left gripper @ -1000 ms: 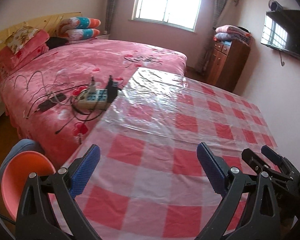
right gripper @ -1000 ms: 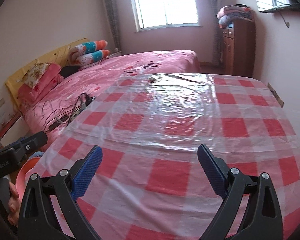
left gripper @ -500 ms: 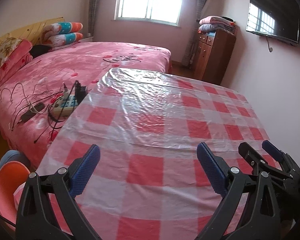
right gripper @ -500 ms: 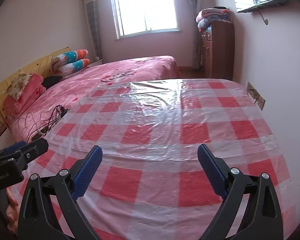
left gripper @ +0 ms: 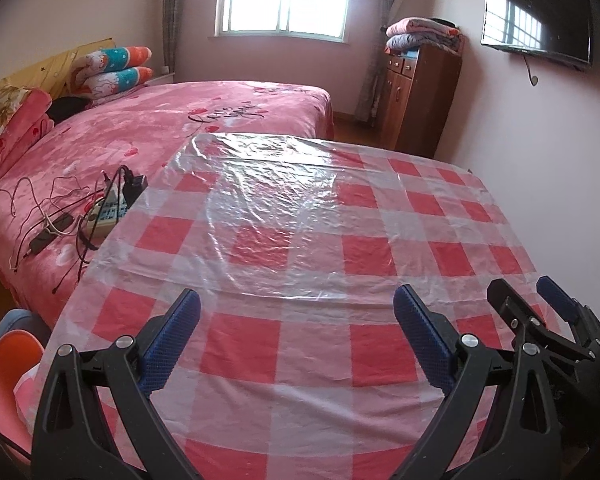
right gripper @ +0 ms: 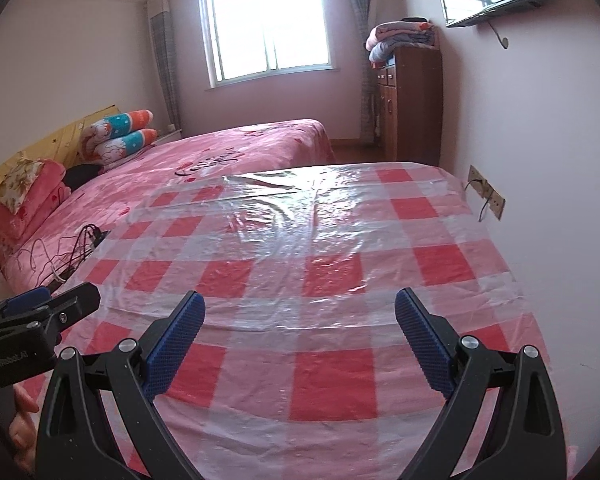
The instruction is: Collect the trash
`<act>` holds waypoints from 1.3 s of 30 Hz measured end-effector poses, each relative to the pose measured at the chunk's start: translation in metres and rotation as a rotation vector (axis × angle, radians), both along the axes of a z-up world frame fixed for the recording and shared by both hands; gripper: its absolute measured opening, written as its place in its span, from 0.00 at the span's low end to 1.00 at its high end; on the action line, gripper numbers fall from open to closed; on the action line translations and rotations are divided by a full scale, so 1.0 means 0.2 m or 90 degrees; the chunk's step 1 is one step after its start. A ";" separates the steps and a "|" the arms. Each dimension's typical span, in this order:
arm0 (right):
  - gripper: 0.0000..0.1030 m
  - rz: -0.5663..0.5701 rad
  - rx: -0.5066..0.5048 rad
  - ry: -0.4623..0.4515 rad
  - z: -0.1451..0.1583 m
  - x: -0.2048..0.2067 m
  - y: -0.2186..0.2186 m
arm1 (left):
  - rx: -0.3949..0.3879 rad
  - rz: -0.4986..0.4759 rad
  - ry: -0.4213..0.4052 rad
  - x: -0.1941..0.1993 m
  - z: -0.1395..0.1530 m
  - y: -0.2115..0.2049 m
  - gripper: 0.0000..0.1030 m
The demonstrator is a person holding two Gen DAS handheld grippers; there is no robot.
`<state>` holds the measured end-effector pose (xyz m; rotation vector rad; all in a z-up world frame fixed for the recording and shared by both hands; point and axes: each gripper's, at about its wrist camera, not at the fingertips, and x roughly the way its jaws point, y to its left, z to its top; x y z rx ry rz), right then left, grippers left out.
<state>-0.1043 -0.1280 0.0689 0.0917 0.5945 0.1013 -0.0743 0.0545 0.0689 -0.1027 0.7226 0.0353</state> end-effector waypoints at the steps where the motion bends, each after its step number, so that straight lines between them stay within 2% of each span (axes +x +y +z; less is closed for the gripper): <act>1: 0.92 -0.005 -0.001 -0.002 0.00 0.00 -0.01 | 0.002 -0.002 0.001 0.01 0.00 -0.01 0.95; 12: 0.92 -0.024 0.007 -0.008 0.01 -0.01 -0.10 | 0.013 -0.006 0.011 0.05 -0.02 -0.11 0.95; 39: 0.92 -0.018 -0.003 0.004 -0.03 0.00 -0.10 | 0.027 0.011 0.012 0.07 -0.05 -0.15 0.95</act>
